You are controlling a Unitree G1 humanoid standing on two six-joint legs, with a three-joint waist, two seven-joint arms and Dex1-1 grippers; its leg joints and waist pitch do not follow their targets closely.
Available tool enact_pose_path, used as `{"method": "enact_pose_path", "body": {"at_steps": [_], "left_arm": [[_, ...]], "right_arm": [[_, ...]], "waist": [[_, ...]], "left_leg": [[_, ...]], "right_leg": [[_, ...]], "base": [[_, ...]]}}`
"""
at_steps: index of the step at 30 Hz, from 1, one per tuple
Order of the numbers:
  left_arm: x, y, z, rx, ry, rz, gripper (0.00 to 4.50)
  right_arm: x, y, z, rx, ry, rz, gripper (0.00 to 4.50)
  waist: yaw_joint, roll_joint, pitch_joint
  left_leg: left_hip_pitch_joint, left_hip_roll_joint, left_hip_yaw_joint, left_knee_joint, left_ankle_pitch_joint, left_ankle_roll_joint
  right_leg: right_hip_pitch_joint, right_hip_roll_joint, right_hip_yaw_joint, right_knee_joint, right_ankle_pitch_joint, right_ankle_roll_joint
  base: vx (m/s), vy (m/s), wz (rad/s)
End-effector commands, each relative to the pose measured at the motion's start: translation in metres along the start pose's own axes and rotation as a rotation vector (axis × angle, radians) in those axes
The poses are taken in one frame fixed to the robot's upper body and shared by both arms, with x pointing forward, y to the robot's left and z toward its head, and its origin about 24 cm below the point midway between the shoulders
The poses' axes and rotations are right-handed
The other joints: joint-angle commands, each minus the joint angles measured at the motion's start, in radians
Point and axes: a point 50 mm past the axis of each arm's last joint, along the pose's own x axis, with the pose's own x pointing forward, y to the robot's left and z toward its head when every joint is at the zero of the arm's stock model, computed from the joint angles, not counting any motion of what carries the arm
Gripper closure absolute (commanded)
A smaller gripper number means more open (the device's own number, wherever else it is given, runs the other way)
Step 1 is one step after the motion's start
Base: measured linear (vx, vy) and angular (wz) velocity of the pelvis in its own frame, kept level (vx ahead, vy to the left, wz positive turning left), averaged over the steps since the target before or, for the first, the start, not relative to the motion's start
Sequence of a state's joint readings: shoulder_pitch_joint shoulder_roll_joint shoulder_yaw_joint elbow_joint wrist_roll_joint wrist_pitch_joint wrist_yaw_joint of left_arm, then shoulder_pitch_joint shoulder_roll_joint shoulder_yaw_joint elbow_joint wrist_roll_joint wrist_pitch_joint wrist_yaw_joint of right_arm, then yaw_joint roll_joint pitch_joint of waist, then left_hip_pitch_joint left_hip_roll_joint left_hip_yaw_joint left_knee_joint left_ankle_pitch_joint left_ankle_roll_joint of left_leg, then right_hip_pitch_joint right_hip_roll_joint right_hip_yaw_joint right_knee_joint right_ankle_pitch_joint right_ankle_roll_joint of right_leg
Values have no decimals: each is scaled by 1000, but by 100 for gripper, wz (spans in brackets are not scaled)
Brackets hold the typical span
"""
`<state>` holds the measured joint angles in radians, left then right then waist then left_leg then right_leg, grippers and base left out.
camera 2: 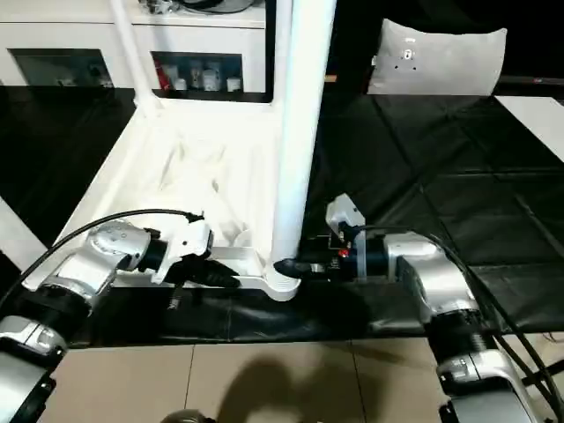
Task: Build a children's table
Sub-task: Rotate leg to tighten
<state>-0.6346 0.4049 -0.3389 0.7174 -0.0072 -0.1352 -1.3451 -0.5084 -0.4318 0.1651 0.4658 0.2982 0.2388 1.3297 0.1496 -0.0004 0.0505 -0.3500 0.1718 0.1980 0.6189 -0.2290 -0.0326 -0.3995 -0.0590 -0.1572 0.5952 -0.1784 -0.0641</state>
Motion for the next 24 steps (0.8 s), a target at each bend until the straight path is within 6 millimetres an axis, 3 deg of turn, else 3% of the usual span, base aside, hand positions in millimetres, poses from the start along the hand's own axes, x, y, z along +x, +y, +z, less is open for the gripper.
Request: {"method": "enact_pose_path", "body": {"at_steps": [1, 6, 10, 12, 14, 16, 17, 19, 20, 22, 23, 24], "left_arm": [[11, -8, -6, -28, 7, -46, 450], [12, -9, -6, -41, 8, -41, 450], [17, -7, -2, -123, -31, 41, 450], [21, -3, 4, -162, -49, 107, 450], [26, 0, 10, -186, -63, 148, 450], [36, 6, 21, -208, -83, 222, 450], [44, 10, 28, -212, -89, 267, 450], [56, 14, 36, -226, -86, 331, 450], [63, 17, 40, -226, -83, 371, 450], [67, 19, 42, -215, -82, 402, 450], [69, 19, 43, -213, -80, 414, 450], [69, 20, 43, -197, -74, 428, 450]], "right_arm": [[4, -2, 5, -20, 0, 8, 242], [6, 1, 2, -11, -5, 16, 254], [11, -1, -3, 12, -18, -122, 254], [16, -6, -7, 36, 9, -233, 255], [21, -11, -9, 69, 8, -345, 256], [29, -18, -12, 130, 14, -496, 256], [35, -22, -14, 151, 38, -576, 256], [45, -25, -13, 180, 39, -669, 256], [51, -27, -11, 178, 27, -713, 256], [57, -26, -8, 138, 5, -709, 256], [59, -25, -6, 120, -6, -703, 187], [61, -23, -4, 122, -36, -692, 188]], "waist": [[5, -4, -73], [2, -6, -72], [-2, -5, -71], [-8, -5, -65], [-22, -6, -60], [-36, -8, -58], [-49, -2, -48], [-62, 1, -46], [-65, 5, -53], [-71, 8, -57], [-69, 11, -58], [-68, 9, -59]], "left_leg": [[1, 84, -41, -69, -35, 69], [1, 85, -42, -70, -41, 65], [2, 88, -43, -71, -38, 61], [6, 85, -43, -74, -66, 45], [9, 75, -44, -77, -98, 22], [10, 70, -44, -77, -103, 19], [20, 70, -46, -76, -144, 11], [35, 64, -45, -71, -188, -1], [30, 61, -50, -73, -187, 4], [25, 75, -55, -80, -187, 15], [33, 76, -53, -79, -197, 17], [34, 75, -53, -80, -194, 18]], "right_leg": [[64, -132, 87, -74, -269, -65], [65, -131, 87, -78, -294, -53], [64, -133, 89, -76, -281, -63], [62, -134, 85, -88, -344, -56], [63, -133, 80, -106, -450, -24], [64, -130, 76, -116, -494, 3], [53, -125, 67, -133, -546, 12], [50, -124, 57, -145, -597, 24], [65, -128, 52, -149, -593, 51], [68, -128, 49, -145, -521, 49], [62, -131, 53, -146, -499, 42], [63, -132, 56, -143, -485, 33]], "base": [[0, 0, 0], [0, 0, 0], [0, 0, 0], [0, 0, 0], [0, 0, 0], [0, 0, 0], [0, 0, 0], [0, 0, 0], [0, 0, 0], [0, 0, 0], [0, 0, 0], [0, 0, 0]]}}
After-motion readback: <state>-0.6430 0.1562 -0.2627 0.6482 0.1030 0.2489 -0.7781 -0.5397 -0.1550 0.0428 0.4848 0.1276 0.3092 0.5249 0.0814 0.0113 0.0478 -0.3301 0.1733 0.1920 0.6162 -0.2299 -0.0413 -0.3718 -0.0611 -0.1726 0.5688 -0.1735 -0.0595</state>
